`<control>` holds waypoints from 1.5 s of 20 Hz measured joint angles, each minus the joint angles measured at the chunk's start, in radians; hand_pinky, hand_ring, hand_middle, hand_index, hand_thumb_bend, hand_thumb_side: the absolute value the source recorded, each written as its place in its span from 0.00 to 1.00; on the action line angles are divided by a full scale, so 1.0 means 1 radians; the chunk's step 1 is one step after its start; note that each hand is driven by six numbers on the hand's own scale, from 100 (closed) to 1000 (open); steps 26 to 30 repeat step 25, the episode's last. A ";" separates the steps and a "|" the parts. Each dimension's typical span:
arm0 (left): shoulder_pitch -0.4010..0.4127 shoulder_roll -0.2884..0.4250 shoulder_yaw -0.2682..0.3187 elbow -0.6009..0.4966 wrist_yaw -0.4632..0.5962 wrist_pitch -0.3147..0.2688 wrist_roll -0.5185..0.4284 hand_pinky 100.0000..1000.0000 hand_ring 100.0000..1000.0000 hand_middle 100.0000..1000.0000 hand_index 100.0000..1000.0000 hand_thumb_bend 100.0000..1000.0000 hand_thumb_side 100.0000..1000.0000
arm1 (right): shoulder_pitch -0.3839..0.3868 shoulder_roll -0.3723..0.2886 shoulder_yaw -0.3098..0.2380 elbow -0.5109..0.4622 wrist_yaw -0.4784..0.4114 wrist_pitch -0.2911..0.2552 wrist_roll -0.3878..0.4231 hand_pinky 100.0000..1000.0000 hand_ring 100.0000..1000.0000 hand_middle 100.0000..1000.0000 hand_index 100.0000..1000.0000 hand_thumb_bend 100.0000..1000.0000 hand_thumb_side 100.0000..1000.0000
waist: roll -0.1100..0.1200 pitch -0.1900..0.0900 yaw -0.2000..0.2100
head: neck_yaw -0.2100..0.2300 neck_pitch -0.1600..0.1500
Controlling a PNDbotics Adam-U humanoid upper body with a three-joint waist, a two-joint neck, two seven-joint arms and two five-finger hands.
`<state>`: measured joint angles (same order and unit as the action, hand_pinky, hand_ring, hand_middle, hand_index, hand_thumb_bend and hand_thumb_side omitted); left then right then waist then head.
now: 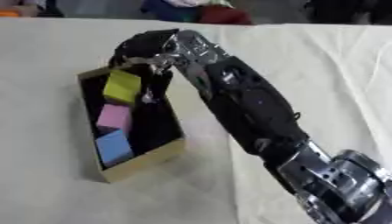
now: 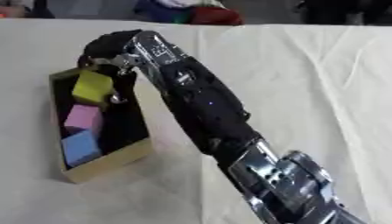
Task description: Pick up objects on the table and place them in the box.
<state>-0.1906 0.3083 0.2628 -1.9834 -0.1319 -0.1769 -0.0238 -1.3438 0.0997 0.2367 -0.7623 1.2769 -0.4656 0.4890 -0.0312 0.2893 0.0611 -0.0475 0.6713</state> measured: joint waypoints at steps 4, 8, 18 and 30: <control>0.000 0.000 0.000 0.000 0.000 0.000 -0.001 0.55 0.62 0.76 0.79 0.00 0.62 | 0.003 -0.001 -0.002 -0.022 -0.019 0.005 0.005 0.88 0.96 0.82 0.96 0.36 0.29 | 0.001 0.000 -0.001 | 0.000 0.000; 0.001 0.000 0.000 0.000 0.000 0.000 -0.001 0.55 0.62 0.76 0.79 0.00 0.60 | 0.003 -0.009 -0.001 -0.028 -0.020 0.012 0.012 0.87 0.94 0.81 0.93 0.00 0.00 | 0.001 -0.001 -0.001 | 0.000 -0.001; 0.002 0.000 0.000 0.000 0.000 -0.003 -0.005 0.55 0.62 0.76 0.79 0.00 0.63 | 0.007 -0.020 -0.012 -0.102 -0.083 0.071 -0.023 0.85 0.91 0.75 0.86 0.00 0.42 | 0.002 -0.001 0.000 | 0.001 -0.004; 0.002 0.000 0.000 0.000 -0.001 -0.002 -0.003 0.55 0.62 0.76 0.79 0.00 0.62 | 0.009 -0.089 -0.021 -0.281 -0.225 0.157 -0.044 0.85 0.90 0.73 0.84 0.00 0.53 | 0.002 -0.010 -0.007 | 0.009 -0.003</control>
